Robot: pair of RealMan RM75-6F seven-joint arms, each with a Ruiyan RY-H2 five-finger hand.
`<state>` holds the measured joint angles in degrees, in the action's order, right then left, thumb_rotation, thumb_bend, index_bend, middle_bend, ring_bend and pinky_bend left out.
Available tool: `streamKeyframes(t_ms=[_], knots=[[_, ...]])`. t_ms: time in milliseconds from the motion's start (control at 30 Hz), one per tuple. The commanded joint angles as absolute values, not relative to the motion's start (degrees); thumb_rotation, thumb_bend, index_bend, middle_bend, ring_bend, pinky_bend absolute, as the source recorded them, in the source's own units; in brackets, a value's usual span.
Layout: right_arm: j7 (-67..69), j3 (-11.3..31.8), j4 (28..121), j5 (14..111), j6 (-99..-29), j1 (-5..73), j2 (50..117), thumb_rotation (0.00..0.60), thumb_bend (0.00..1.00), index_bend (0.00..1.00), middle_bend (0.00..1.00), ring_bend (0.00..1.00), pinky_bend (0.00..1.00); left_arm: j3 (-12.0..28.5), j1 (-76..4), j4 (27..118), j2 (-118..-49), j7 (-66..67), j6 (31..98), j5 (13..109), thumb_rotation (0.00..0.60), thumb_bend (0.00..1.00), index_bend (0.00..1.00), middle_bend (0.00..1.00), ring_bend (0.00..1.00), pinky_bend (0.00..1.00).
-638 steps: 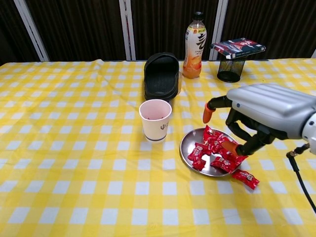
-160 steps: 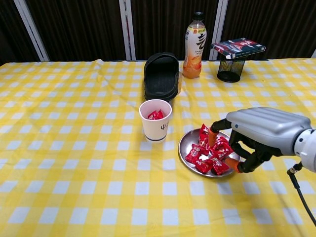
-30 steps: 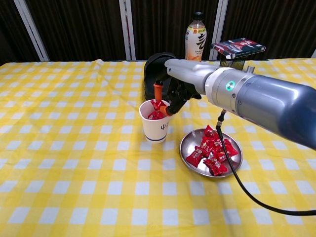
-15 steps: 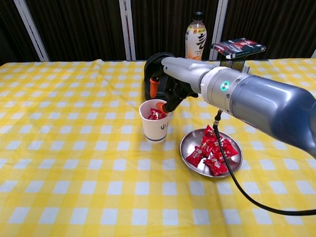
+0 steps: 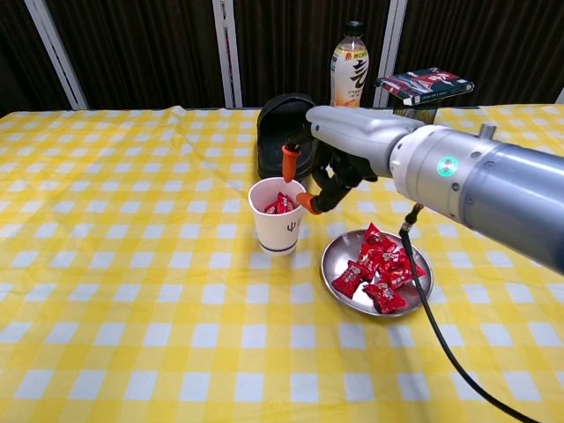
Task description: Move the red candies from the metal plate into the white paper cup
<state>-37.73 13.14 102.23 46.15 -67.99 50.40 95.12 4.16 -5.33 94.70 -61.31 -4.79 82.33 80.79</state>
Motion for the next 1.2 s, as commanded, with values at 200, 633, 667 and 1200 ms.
streamKeyframes(t_ms=[200, 633, 667, 1200], knots=[[-39.9, 6.4, 107.0, 49.0, -72.3, 45.5, 91.7, 0.600, 0.40, 0.39, 0.82, 0.89, 0.85, 4.2, -5.1, 94.6, -61.6, -4.2, 83.0, 81.0, 0.600, 0.04, 0.02, 0.00, 0.00, 0.00], [-40.1, 3.4, 105.2, 50.1, -73.5, 41.5, 91.4, 0.600, 0.36, 0.33, 0.82, 0.89, 0.85, 4.2, -4.6, 94.3, -62.4, -3.1, 84.9, 81.9, 0.600, 0.04, 0.02, 0.00, 0.00, 0.00], [-40.0, 3.4, 105.0, 50.0, -73.4, 41.4, 91.4, 0.600, 0.36, 0.32, 0.82, 0.89, 0.85, 4.2, -4.5, 94.3, -62.4, -3.1, 84.9, 81.8, 0.600, 0.04, 0.02, 0.00, 0.00, 0.00], [-38.7, 3.4, 101.3, 48.9, -69.4, 40.0, 92.6, 0.600, 0.36, 0.29, 0.82, 0.89, 0.85, 4.3, -4.5, 94.1, -62.7, -2.5, 85.0, 81.6, 0.600, 0.04, 0.03, 0.00, 0.00, 0.00]])
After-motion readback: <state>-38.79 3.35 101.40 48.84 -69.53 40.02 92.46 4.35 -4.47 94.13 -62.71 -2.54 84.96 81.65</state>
